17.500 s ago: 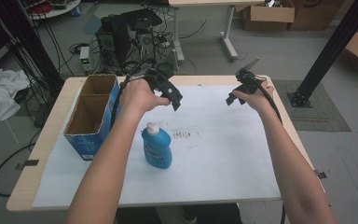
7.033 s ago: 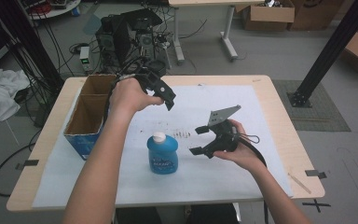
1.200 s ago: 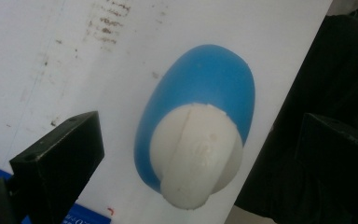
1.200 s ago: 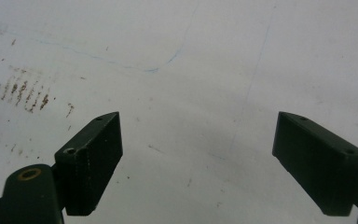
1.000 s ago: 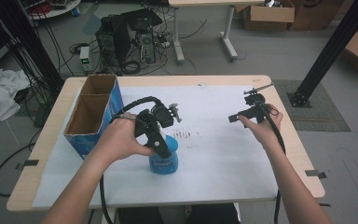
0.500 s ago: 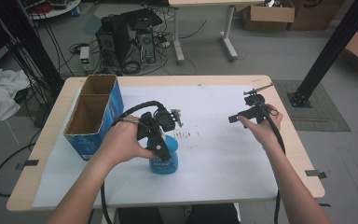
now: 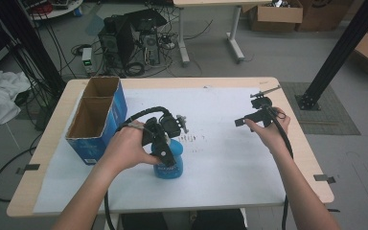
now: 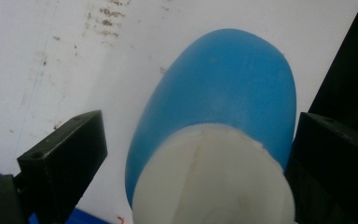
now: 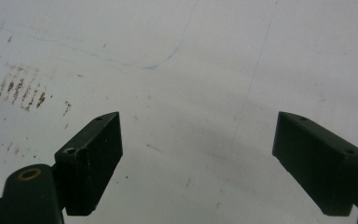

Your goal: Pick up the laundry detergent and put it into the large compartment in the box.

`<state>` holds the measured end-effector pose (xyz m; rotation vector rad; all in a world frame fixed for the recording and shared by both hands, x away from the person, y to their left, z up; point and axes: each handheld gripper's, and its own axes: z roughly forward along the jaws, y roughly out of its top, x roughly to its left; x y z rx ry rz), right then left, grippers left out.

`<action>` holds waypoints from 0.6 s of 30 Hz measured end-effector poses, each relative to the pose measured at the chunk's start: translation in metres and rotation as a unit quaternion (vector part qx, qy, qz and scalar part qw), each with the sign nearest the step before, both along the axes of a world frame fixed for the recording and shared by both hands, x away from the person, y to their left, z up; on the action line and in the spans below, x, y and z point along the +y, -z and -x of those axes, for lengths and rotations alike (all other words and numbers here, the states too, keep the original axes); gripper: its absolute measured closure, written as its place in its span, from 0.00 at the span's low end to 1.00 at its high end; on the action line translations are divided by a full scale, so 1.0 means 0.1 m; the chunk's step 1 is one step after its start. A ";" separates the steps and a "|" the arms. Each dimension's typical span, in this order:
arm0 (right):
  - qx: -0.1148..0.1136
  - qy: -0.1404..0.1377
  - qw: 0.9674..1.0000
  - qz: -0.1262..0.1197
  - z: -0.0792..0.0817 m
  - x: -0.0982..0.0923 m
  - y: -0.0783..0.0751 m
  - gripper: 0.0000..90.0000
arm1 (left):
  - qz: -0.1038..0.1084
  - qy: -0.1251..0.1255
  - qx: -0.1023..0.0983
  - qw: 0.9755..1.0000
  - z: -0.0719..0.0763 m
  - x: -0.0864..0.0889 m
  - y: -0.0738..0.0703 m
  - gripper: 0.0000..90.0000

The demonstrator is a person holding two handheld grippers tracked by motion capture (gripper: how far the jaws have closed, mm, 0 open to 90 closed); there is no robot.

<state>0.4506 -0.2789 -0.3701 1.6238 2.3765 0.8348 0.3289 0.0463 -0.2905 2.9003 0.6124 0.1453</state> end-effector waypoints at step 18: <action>0.001 0.001 1.000 -0.001 -0.01 0.00 0.00 0.18 | 0.001 -0.002 -0.005 1.000 -0.01 0.00 0.01 0.15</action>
